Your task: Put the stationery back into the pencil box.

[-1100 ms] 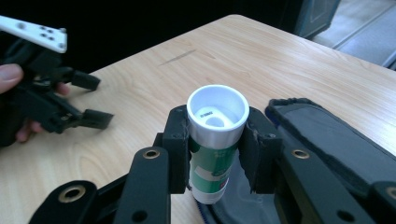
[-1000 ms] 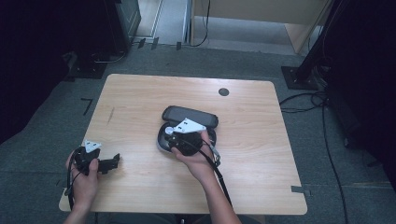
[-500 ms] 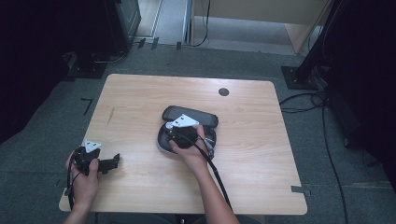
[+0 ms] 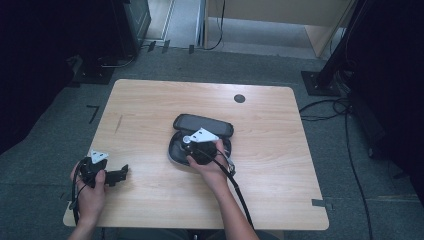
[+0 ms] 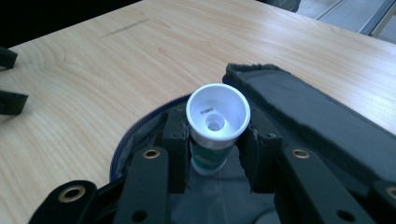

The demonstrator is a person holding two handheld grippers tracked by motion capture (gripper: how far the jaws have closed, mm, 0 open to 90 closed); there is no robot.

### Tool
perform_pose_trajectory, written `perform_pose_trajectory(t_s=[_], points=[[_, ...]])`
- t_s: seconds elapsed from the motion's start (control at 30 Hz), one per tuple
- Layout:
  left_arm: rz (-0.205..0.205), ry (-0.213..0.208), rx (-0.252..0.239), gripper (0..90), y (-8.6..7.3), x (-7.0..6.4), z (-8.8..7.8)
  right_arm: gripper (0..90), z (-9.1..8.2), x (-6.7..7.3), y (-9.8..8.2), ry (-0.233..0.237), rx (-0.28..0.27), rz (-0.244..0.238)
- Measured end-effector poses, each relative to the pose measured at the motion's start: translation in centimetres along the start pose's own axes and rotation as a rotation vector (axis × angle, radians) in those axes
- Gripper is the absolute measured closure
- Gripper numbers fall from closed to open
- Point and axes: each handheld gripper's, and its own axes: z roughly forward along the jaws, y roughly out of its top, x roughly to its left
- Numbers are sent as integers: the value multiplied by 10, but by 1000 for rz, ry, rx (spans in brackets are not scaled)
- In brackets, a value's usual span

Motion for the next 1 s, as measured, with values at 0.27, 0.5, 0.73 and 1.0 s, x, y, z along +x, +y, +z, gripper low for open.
perform_pose_trajectory(t_s=[0.27,0.5,0.73,1.0], points=[[-1,0,-1,0,0,0,0,662,-16,-10,-19,37,32,41],[-1,0,-1,0,0,0,0,653,-13,-10,-31,42,86,35],[-2,0,-1,0,0,0,0,605,-10,-12,-34,33,77,51],[-1,0,-1,0,0,0,0,614,-18,-11,-30,30,54,56]])
